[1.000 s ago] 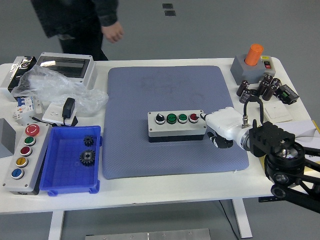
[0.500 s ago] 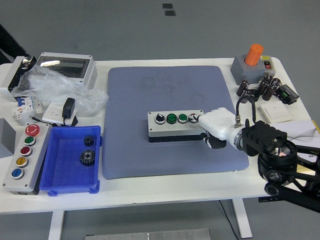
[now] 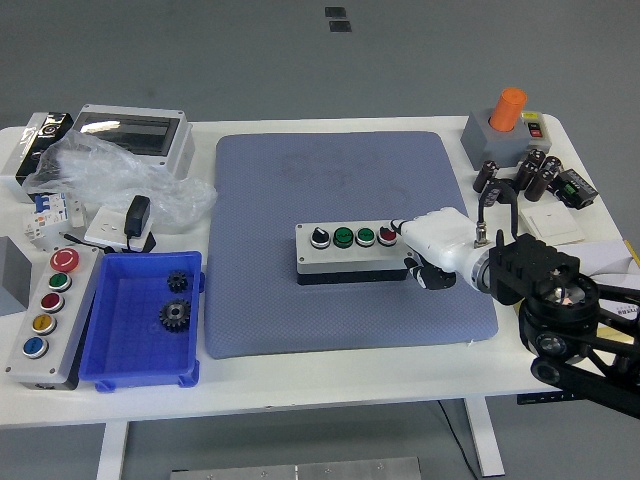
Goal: Pick up the button,place it on the desk,press the button,press the button
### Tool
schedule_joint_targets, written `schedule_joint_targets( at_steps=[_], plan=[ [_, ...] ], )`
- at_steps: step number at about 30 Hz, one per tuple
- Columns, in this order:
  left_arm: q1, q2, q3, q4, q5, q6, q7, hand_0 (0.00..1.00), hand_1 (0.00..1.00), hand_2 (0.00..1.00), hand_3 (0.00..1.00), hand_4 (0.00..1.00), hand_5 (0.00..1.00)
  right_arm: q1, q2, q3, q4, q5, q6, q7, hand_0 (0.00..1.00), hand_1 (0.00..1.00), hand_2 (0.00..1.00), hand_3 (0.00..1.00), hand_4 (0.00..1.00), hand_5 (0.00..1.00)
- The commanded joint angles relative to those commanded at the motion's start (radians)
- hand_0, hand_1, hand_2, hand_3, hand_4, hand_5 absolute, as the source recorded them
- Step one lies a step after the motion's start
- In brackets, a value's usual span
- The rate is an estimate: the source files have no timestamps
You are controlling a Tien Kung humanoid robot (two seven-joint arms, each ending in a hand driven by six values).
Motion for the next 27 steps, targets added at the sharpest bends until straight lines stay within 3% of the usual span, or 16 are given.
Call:
schedule_joint_targets(
  at_steps=[6,14,27],
  plan=[
    [0.001,0.000,-0.003,0.000,0.001,-0.001,-0.002,0.683,0.710,0.644,0.625,0.565,0.466,-0.004,0.012,-0.020,-0.035,0.009,-0.002,0.005,0.409,0.373,0.247,0.902,0.409,0.002],
    [-0.001,0.000,-0.013,-0.001,0.010,-0.001,-0.004,0.683,0.710,0.644,0.624,0.567,0.468,-0.001,0.008,-0.011,-0.035,0.011,-0.006,0.010,0.404,0.372,0.247,0.894,0.409,0.002],
    [0.002,-0.002,0.000,0.001,0.000,-0.002,-0.002,0.683,0.710,0.645,0.625,0.571,0.473,-0.017,-0.019,0.098,0.010,0.007,-0.050,0.048,0.393,0.366,0.246,0.883,0.413,0.002]
  ],
)
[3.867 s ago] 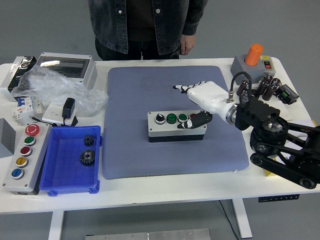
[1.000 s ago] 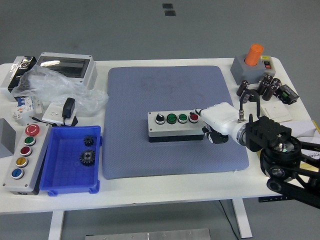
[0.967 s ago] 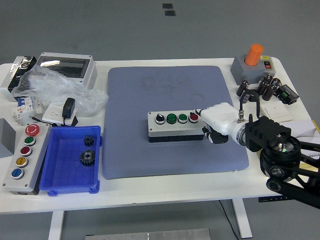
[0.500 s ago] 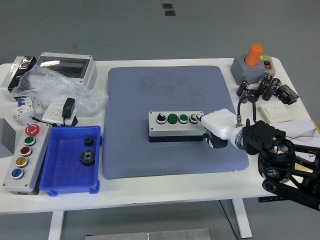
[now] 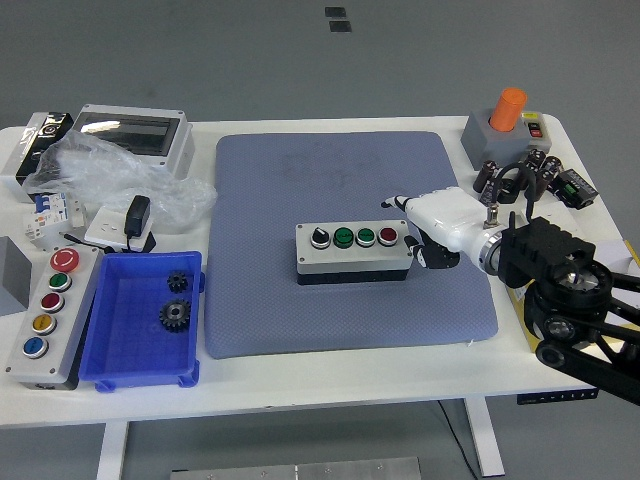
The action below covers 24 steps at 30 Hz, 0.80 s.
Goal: Pick up the button,place it on the desk,press the button,press the button
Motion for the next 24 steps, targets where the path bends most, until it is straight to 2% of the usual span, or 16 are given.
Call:
schedule_joint_targets(
  at_steps=[4,5,10,11,16,17,22,23,24],
  plan=[
    [0.001,-0.001,0.000,0.001,0.001,0.000,0.002,0.683,0.710,0.645,0.625,0.571,0.473,-0.009,0.004,0.010,-0.005,0.002,-0.008,0.009,0.393,0.366,0.246,0.883,0.413,0.002],
    [0.002,-0.001,0.000,0.001,0.001,0.000,0.002,0.684,0.711,0.645,0.623,0.572,0.473,-0.012,0.004,0.013,-0.007,0.003,-0.009,0.011,0.380,0.441,0.573,0.912,0.829,0.273],
    [0.004,0.000,0.000,0.001,0.000,0.001,0.003,0.684,0.711,0.645,0.623,0.572,0.473,-0.026,0.004,0.032,-0.010,0.008,-0.015,0.016,0.380,0.441,0.573,0.912,0.829,0.273],
    [0.004,0.000,0.000,0.001,0.000,0.001,0.003,0.683,0.711,0.645,0.624,0.572,0.474,-0.028,0.004,0.037,-0.010,0.009,-0.016,0.017,0.704,0.704,0.748,0.966,0.981,0.404],
    [0.005,0.000,0.000,0.001,-0.001,0.001,0.005,0.683,0.711,0.645,0.624,0.572,0.474,-0.042,0.005,0.066,-0.013,0.011,-0.013,0.016,0.704,0.704,0.748,0.966,0.981,0.404],
    [0.005,0.000,0.000,0.001,-0.002,0.001,0.005,0.683,0.710,0.645,0.624,0.573,0.474,-0.047,0.005,0.074,-0.014,0.011,-0.012,0.016,0.793,0.772,0.816,0.975,0.998,0.483],
    [0.008,0.001,0.000,0.001,-0.001,0.001,0.008,0.683,0.710,0.645,0.624,0.573,0.474,-0.069,0.009,0.105,-0.015,0.010,-0.012,0.016,0.793,0.772,0.816,0.975,0.998,0.483],
    [0.008,0.001,0.000,0.001,-0.001,0.002,0.008,0.683,0.710,0.645,0.625,0.574,0.473,-0.074,0.011,0.110,-0.015,0.010,-0.012,0.016,0.818,0.787,0.819,0.975,0.998,0.577],
    [0.008,0.001,0.000,0.001,-0.001,0.002,0.009,0.683,0.710,0.645,0.625,0.574,0.473,-0.078,0.012,0.114,-0.016,0.010,-0.012,0.016,0.818,0.787,0.819,0.975,0.998,0.577]
  ],
)
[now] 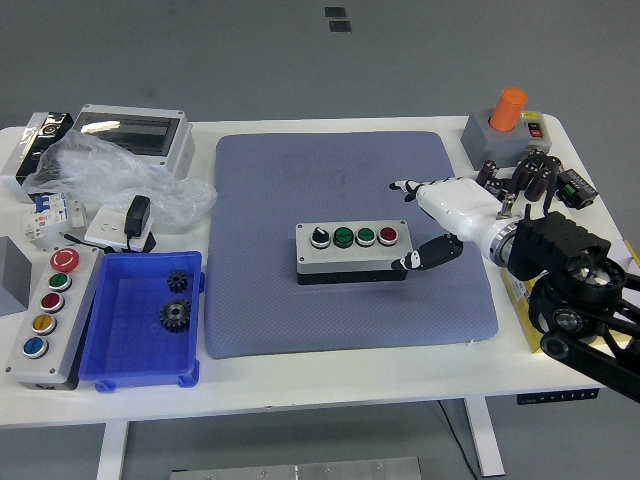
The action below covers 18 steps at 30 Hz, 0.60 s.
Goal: Pick up the button,place it on the desk,press the button,press the button
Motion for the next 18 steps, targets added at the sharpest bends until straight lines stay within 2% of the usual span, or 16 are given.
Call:
schedule_joint_targets(
  at_steps=[12,16,17,18],
  plan=[
    [0.000,0.007,0.000,0.000,0.006,0.001,0.001,0.683,0.711,0.645,0.626,0.579,0.469,-0.049,0.030,0.065,-0.016,0.005,0.000,0.010,0.819,0.788,0.819,0.958,0.998,0.590],
    [0.002,0.006,0.000,0.000,0.004,0.001,0.001,0.683,0.711,0.645,0.626,0.579,0.469,-0.065,0.037,0.090,-0.033,0.034,-0.029,0.029,0.819,0.788,0.819,0.958,0.998,0.590],
    [0.002,0.005,0.000,0.000,0.003,0.001,0.000,0.684,0.711,0.646,0.628,0.582,0.467,-0.069,0.038,0.096,-0.038,0.043,-0.040,0.036,0.844,0.811,0.843,0.961,0.998,0.643],
    [0.002,0.004,0.000,0.000,0.002,0.001,0.000,0.684,0.711,0.646,0.628,0.582,0.467,-0.073,0.040,0.103,-0.042,0.050,-0.051,0.043,0.844,0.811,0.843,0.961,0.998,0.643]
  ],
)
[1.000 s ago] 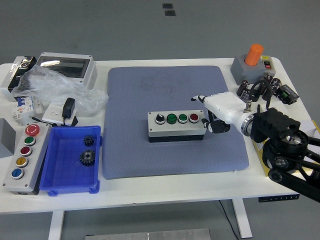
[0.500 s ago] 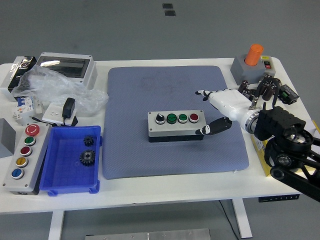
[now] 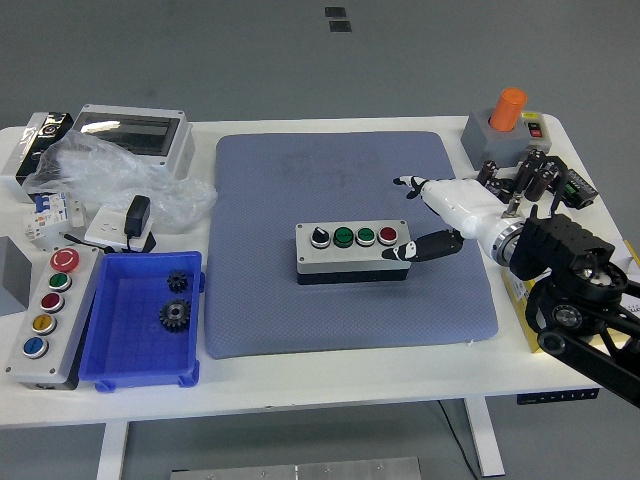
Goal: Pick up the button,place it on the desk,press the button,press the button
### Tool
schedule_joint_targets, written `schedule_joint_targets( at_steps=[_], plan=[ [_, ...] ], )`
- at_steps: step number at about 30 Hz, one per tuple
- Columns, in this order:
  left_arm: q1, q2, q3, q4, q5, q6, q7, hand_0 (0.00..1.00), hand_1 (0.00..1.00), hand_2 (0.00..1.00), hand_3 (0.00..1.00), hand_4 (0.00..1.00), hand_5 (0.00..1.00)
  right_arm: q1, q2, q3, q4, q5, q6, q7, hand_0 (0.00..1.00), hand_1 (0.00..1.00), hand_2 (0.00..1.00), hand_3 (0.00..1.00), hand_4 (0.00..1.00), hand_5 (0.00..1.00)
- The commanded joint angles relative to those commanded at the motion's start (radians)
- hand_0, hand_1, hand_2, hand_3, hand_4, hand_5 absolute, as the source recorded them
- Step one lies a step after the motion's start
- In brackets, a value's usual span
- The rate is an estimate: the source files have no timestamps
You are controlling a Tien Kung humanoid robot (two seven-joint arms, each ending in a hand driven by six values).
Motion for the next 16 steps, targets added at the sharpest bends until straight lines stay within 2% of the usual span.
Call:
schedule_joint_targets(
  at_steps=[4,5,10,11,16],
  plan=[
    [0.000,-0.004,0.000,0.000,-0.002,0.000,-0.001,0.684,0.711,0.646,0.628,0.582,0.467,-0.017,0.005,0.029,-0.014,0.023,-0.042,0.032,0.844,0.811,0.843,0.961,0.998,0.643],
    [0.000,-0.004,0.000,0.000,-0.002,0.000,-0.001,0.684,0.711,0.646,0.627,0.583,0.461,-0.020,0.005,0.034,-0.016,0.027,-0.047,0.037,0.910,0.873,0.904,0.964,0.998,0.790],
    [0.000,-0.006,0.000,0.000,-0.003,0.000,-0.003,0.684,0.711,0.646,0.627,0.583,0.461,-0.030,0.007,0.051,-0.024,0.046,-0.076,0.060,0.910,0.873,0.904,0.964,0.998,0.790],
    [-0.001,-0.006,0.000,0.000,-0.004,0.000,-0.003,0.684,0.711,0.645,0.627,0.590,0.454,-0.031,0.006,0.052,-0.025,0.048,-0.078,0.061,0.918,0.876,0.902,0.950,0.998,0.952],
    [-0.003,-0.007,0.000,0.001,-0.005,0.000,-0.004,0.684,0.711,0.645,0.627,0.590,0.454,-0.034,0.005,0.054,-0.030,0.055,-0.081,0.063,0.918,0.876,0.902,0.950,0.998,0.952]
  ],
)
